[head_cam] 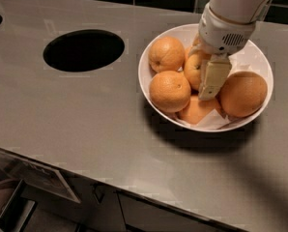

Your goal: Pick orange from white bowl

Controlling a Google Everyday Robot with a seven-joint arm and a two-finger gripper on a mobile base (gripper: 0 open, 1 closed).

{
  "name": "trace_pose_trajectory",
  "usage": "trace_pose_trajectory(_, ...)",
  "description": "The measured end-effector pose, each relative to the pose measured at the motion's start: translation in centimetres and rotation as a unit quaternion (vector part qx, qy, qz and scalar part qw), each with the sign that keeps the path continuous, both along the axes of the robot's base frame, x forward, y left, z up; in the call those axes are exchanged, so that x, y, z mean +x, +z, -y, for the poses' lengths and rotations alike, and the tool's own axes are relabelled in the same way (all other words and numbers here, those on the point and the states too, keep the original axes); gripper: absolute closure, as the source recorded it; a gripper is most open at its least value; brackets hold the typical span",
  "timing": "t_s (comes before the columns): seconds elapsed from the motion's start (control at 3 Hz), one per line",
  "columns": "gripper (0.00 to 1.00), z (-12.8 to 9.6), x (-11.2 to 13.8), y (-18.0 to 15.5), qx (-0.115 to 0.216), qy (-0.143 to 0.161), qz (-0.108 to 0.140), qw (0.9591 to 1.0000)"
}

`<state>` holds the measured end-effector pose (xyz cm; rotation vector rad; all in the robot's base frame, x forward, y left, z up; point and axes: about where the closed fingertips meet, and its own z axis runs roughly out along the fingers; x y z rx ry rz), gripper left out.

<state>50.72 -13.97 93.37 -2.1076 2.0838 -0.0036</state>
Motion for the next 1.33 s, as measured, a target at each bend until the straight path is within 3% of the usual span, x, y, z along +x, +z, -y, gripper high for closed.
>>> trace_pose_trajectory(1.33,0.36,0.17,0.28,0.03,-0.001,-0.003,-0.008,1.0)
